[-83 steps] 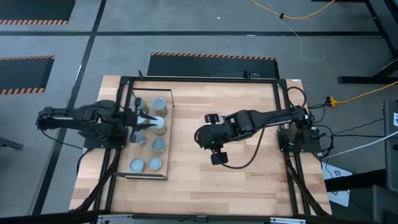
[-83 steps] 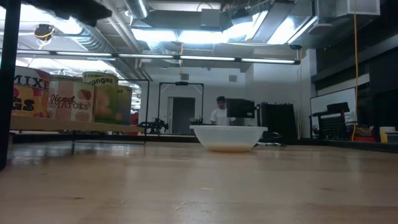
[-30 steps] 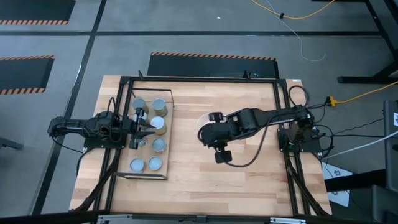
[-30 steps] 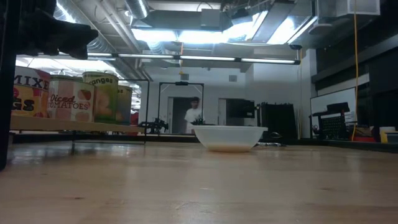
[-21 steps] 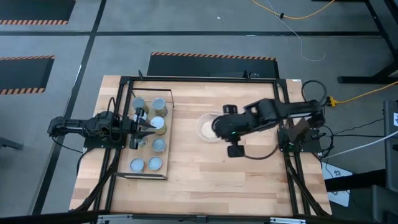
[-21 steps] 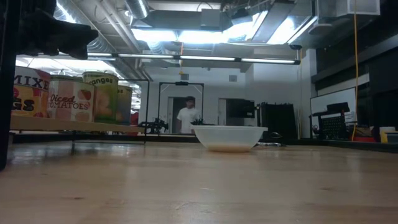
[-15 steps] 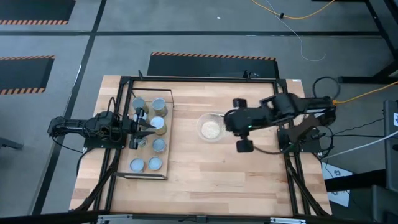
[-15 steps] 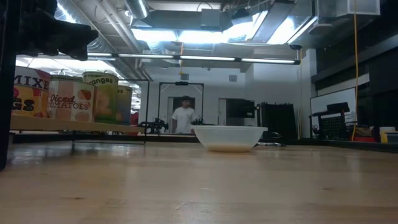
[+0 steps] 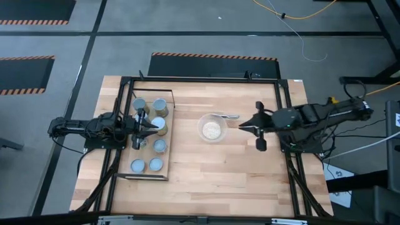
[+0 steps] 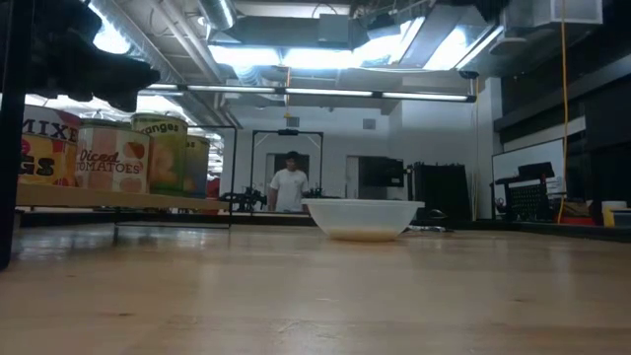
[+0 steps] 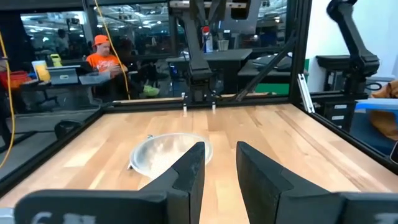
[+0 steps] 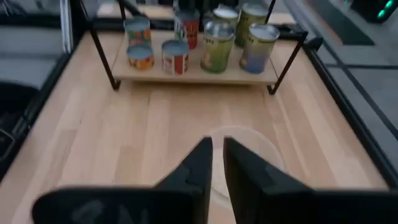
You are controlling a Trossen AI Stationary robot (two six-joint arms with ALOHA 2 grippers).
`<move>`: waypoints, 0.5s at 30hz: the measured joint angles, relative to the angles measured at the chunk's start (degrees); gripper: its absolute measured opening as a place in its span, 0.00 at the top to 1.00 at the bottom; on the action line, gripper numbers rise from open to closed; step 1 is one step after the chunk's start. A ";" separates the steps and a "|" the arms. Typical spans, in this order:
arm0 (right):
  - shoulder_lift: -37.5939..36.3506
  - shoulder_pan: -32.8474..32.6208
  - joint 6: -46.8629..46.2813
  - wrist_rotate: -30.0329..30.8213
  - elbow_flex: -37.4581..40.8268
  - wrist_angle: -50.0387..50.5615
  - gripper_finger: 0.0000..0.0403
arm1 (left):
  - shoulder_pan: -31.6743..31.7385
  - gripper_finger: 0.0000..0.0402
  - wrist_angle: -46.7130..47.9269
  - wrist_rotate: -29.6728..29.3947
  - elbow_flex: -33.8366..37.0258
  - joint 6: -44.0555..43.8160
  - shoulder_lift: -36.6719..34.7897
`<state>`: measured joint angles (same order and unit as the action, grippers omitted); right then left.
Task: Pick and place cans onto a shelf
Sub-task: Return to Home Position
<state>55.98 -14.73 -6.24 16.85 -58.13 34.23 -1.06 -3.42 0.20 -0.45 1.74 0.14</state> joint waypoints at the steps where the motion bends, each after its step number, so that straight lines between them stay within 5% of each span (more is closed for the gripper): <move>1: -2.70 0.05 -0.22 -0.17 3.60 -3.46 0.89 | 0.00 0.79 0.13 0.00 0.00 -0.05 0.01; 8: -19.19 0.07 -3.82 -1.36 22.28 -16.46 0.89 | 0.00 0.79 1.13 0.00 0.00 -0.11 0.00; 15: -32.99 0.07 -3.66 -1.47 31.94 -19.90 0.89 | 0.00 0.79 2.34 0.01 0.00 -0.31 0.00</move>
<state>22.99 -14.66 -9.90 15.38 -26.19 14.33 -1.06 -1.08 0.21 -0.45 1.43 0.14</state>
